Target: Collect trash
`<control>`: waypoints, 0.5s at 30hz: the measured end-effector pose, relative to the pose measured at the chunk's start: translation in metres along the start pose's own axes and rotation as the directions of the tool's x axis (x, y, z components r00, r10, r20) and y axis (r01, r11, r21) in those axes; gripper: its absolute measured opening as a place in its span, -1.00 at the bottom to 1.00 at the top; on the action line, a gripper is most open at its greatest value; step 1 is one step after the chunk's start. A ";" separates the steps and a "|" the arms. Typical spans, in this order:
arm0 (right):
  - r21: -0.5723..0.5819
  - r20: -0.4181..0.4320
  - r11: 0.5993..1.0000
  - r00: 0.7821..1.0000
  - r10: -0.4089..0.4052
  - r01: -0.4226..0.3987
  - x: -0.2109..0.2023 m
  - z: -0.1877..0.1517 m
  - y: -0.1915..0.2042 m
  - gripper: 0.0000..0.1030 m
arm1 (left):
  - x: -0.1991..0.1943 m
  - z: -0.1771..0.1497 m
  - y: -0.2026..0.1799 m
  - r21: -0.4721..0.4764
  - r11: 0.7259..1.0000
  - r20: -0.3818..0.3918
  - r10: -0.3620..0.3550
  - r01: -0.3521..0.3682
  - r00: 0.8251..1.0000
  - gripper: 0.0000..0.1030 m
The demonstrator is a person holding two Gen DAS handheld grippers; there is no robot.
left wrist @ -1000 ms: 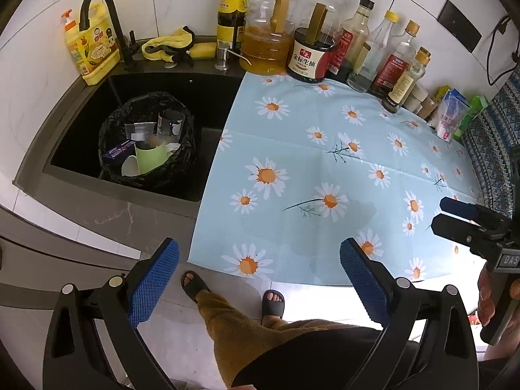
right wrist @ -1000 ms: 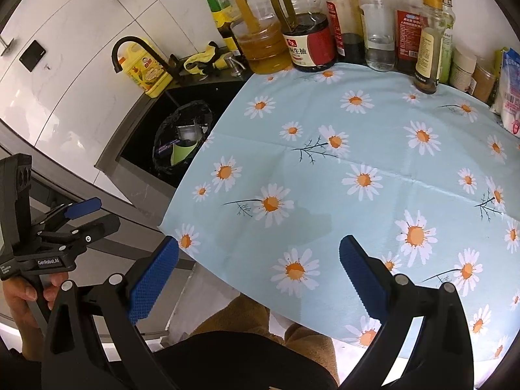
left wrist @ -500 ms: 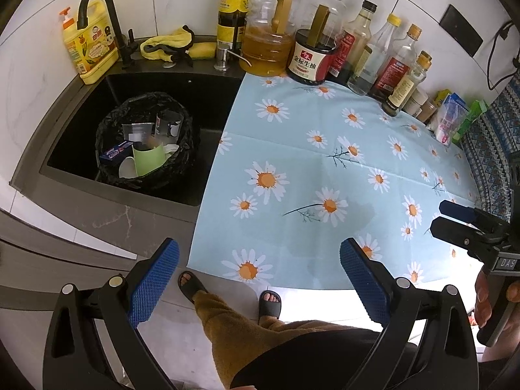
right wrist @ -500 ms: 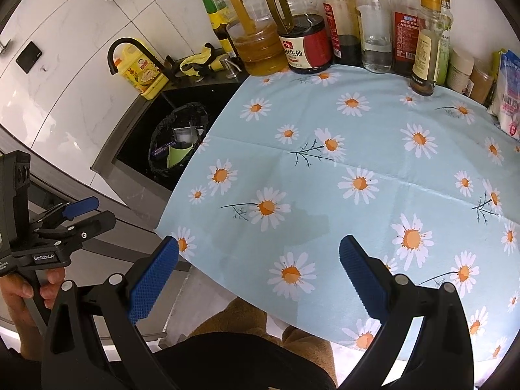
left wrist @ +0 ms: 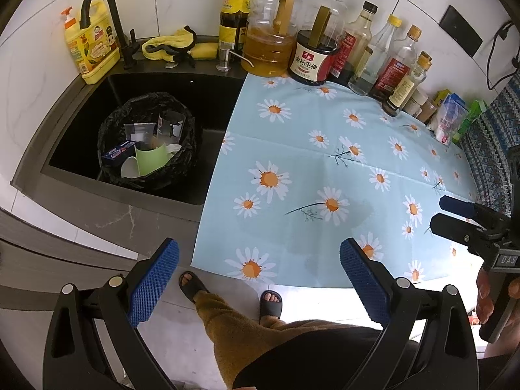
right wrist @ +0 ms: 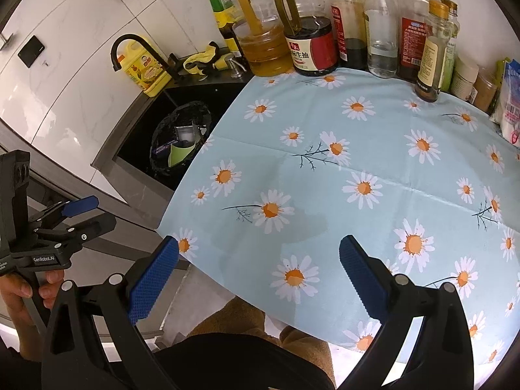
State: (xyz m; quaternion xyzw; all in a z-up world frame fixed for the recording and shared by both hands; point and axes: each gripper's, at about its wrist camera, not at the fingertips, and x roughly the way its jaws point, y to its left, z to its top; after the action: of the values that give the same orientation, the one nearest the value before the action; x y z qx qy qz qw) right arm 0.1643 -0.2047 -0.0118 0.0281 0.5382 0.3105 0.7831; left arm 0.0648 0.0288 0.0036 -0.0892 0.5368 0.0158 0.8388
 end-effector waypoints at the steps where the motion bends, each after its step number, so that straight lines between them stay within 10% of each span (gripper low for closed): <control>1: -0.002 0.001 1.000 1.000 -0.001 0.001 0.000 0.000 0.001 0.90 | -0.001 0.000 0.000 0.000 1.000 0.003 0.000 0.000 1.000 0.87; 15: 0.001 0.004 1.000 1.000 0.011 -0.011 0.004 0.004 0.005 0.90 | -0.005 0.004 0.011 -0.052 0.998 0.008 -0.032 0.032 0.999 0.87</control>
State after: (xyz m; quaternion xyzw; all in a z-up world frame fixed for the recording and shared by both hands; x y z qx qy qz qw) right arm 0.1659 -0.1973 -0.0116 0.0321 0.5367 0.3143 0.7824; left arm 0.0651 0.0407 0.0086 -0.1195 0.5316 0.0167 0.8383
